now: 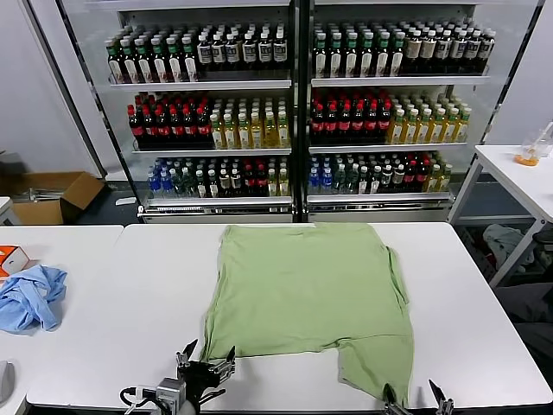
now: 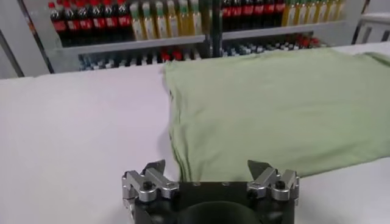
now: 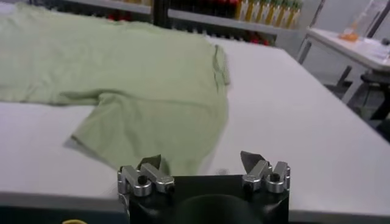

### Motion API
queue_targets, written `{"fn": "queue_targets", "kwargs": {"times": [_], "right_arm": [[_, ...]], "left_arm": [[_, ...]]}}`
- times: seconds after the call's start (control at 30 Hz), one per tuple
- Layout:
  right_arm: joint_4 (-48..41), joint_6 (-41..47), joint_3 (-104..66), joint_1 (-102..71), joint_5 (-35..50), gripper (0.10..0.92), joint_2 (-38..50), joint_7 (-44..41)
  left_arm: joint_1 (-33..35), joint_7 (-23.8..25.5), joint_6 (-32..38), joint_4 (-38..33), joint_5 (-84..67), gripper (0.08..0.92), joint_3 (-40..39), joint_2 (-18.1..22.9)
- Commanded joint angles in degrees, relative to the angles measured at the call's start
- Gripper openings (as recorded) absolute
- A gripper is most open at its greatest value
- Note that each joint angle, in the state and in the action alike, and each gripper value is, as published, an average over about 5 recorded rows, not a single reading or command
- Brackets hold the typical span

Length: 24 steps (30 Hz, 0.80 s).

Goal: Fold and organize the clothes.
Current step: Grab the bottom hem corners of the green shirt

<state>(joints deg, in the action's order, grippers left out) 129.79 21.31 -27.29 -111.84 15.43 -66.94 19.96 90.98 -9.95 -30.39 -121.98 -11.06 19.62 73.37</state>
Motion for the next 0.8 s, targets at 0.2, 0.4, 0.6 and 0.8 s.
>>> {"fn": "queue_targets", "kwargs": {"times": [0.2, 0.4, 0.6, 0.8], "right_arm": [[-0.6, 1.54, 1.16, -0.15, 5.32, 0.603, 0.06, -1.56], [0.08, 0.79, 0.83, -0.21, 6.48, 0.43, 0.47, -3.14], [1.06, -1.36, -0.16, -0.13, 6.44, 0.256, 1.31, -4.7], [2.99, -5.77, -2.09, -0.24, 6.06, 0.113, 2.49, -6.3]], "left_arm": [[0.05, -0.02, -1.29, 0.68, -2.74, 0.672, -0.17, -0.08], [0.26, 0.73, -1.26, 0.46, -5.09, 0.499, 0.25, -0.21], [0.41, 1.69, -0.1, -0.48, -7.88, 0.325, 0.74, -0.24], [1.28, 2.77, 3.96, -2.9, -12.5, 0.157, 2.18, -0.59]]}}
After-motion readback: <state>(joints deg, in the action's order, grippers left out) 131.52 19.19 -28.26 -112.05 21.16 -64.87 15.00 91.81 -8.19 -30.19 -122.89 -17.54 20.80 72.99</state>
